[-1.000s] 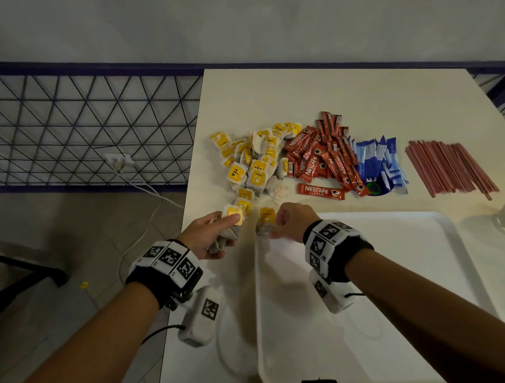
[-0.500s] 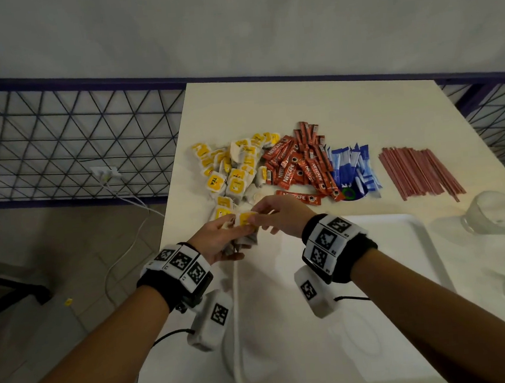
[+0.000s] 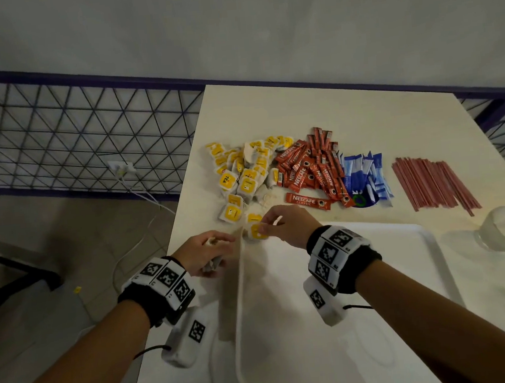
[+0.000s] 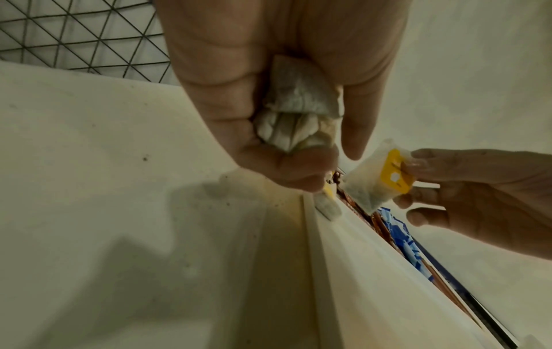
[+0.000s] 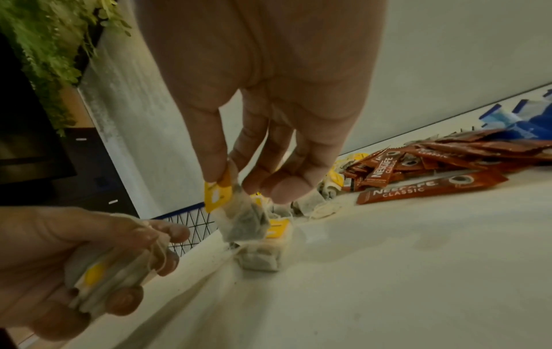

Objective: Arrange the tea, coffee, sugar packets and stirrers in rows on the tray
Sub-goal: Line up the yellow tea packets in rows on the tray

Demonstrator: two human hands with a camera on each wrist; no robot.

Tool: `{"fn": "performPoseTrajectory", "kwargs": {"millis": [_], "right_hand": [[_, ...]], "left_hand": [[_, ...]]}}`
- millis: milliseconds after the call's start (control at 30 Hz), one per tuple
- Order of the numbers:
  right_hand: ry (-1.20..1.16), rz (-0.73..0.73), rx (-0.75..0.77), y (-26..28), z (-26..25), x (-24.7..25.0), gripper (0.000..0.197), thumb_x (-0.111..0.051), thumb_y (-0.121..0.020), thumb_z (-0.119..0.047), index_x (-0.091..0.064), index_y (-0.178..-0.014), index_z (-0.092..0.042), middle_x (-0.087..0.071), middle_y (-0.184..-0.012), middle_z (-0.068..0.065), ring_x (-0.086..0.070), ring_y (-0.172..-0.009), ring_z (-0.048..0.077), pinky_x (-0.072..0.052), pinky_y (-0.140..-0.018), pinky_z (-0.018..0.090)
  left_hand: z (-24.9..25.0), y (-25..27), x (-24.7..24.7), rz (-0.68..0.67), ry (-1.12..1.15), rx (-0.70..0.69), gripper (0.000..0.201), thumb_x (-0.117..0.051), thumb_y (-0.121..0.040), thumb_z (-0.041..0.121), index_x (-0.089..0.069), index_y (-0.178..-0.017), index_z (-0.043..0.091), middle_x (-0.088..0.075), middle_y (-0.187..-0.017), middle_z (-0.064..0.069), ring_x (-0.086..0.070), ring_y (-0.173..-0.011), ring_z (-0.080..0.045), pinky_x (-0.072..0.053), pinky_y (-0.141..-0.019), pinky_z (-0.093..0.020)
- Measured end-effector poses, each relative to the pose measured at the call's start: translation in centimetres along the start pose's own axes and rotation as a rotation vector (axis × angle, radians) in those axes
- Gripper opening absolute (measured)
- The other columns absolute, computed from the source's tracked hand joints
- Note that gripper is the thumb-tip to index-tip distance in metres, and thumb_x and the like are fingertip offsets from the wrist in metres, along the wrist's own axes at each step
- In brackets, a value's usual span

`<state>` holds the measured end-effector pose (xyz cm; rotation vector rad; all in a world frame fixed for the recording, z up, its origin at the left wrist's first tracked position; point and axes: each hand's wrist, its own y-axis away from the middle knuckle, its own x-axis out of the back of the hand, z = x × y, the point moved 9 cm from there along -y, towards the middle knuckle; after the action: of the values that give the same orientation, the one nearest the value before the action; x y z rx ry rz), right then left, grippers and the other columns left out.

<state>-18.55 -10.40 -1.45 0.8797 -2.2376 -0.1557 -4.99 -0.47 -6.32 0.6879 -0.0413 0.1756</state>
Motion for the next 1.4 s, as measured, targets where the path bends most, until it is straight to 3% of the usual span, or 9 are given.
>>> {"fn": "performPoseTrajectory", "kwargs": {"millis": [200,300,500,700,833,933,1033,1200,1400], "right_hand": [[-0.024,-0.022,-0.010,0.0,-0.2,-0.4,0.016,-0.070,-0.081,-0.020,-0.059,-0.069,-0.019,-0.051,-0.066,-0.011,-0.045,-0.063,0.005,-0.038,-0.061,0.019],[0.015,0.041,-0.006,0.2,-0.3,0.1,0.015,-0.067,-0.083,-0.026,-0.066,-0.086,-0.011,-0.050,-0.070,-0.013,-0.046,-0.069,0.008,-0.037,-0.063,0.024],[-0.078,0.003,-0.064,-0.1,0.4,-0.9,0.019,-0.071,-0.080,-0.021,-0.057,-0.067,-0.024,-0.057,-0.069,-0.006,-0.047,-0.062,0.003,-0.039,-0.061,0.018],[0.018,-0.077,-0.111,0.3,0.7,-1.8,0.011,-0.065,-0.085,-0.020,-0.065,-0.092,-0.012,-0.054,-0.071,-0.009,-0.046,-0.064,0.004,-0.039,-0.063,0.018],[0.151,-0.168,-0.128,0.3,0.6,-2.6,0.023,-0.061,-0.087,-0.017,-0.064,-0.107,-0.006,-0.064,-0.106,0.011,-0.049,-0.089,0.014,-0.040,-0.080,0.025],[0.201,-0.166,-0.130,-0.2,0.9,-2.8,0.024,-0.060,-0.088,-0.018,-0.063,-0.109,-0.007,-0.062,-0.115,0.011,-0.050,-0.094,0.016,-0.036,-0.079,0.022],[0.207,-0.113,-0.129,-1.0,1.2,-2.7,0.025,-0.060,-0.089,-0.021,-0.063,-0.110,-0.009,-0.060,-0.106,0.008,-0.046,-0.091,0.014,-0.033,-0.077,0.021],[0.095,-0.026,-0.160,-2.1,2.0,-1.9,0.025,-0.061,-0.088,-0.023,-0.064,-0.108,-0.007,-0.050,-0.074,-0.008,-0.048,-0.083,0.014,-0.034,-0.057,0.011],[0.077,0.000,-0.141,-3.1,2.2,-1.7,0.027,-0.064,-0.085,-0.024,-0.065,-0.106,-0.007,-0.053,-0.082,-0.002,-0.049,-0.083,0.014,-0.032,-0.056,0.009]], "left_hand": [[0.2,-0.2,1.1,-0.002,0.016,-0.018,0.011,-0.066,-0.084,0.015,-0.064,-0.087,0.025,-0.064,-0.079,0.000,-0.062,-0.052,-0.005,-0.046,-0.043,-0.019],[0.6,-0.4,1.1,-0.021,0.004,-0.033,0.011,-0.065,-0.085,0.015,-0.064,-0.087,0.026,-0.064,-0.080,0.001,-0.061,-0.053,-0.006,-0.046,-0.043,-0.019],[1.6,-1.0,0.7,-0.083,-0.036,-0.070,0.011,-0.064,-0.086,0.017,-0.064,-0.088,0.027,-0.062,-0.080,0.002,-0.060,-0.062,-0.010,-0.047,-0.046,-0.020],[2.1,-1.8,-0.1,-0.144,-0.095,-0.076,0.011,-0.065,-0.085,0.020,-0.064,-0.089,0.031,-0.062,-0.084,0.002,-0.060,-0.064,-0.009,-0.045,-0.045,-0.017],[2.2,-2.3,-0.5,-0.169,-0.137,-0.072,0.011,-0.065,-0.085,0.020,-0.063,-0.088,0.030,-0.059,-0.077,0.003,-0.058,-0.060,-0.006,-0.046,-0.043,-0.017],[2.2,-2.8,-0.4,-0.169,-0.159,-0.068,0.010,-0.065,-0.085,0.020,-0.063,-0.087,0.029,-0.058,-0.075,0.002,-0.057,-0.059,-0.005,-0.046,-0.044,-0.017],[1.9,-3.2,-0.2,-0.156,-0.170,-0.042,0.011,-0.066,-0.084,0.021,-0.062,-0.088,0.030,-0.058,-0.078,0.002,-0.057,-0.062,-0.006,-0.049,-0.045,-0.018],[1.8,-3.8,0.1,-0.112,-0.232,-0.055,0.010,-0.063,-0.087,0.019,-0.060,-0.095,0.024,-0.056,-0.079,-0.001,-0.055,-0.063,-0.010,-0.045,-0.040,-0.016],[1.8,-4.0,-0.1,-0.030,-0.373,-0.086,0.009,-0.066,-0.084,0.024,-0.058,-0.085,0.029,-0.055,-0.069,0.002,-0.052,-0.058,-0.010,-0.040,-0.039,-0.017]]}}
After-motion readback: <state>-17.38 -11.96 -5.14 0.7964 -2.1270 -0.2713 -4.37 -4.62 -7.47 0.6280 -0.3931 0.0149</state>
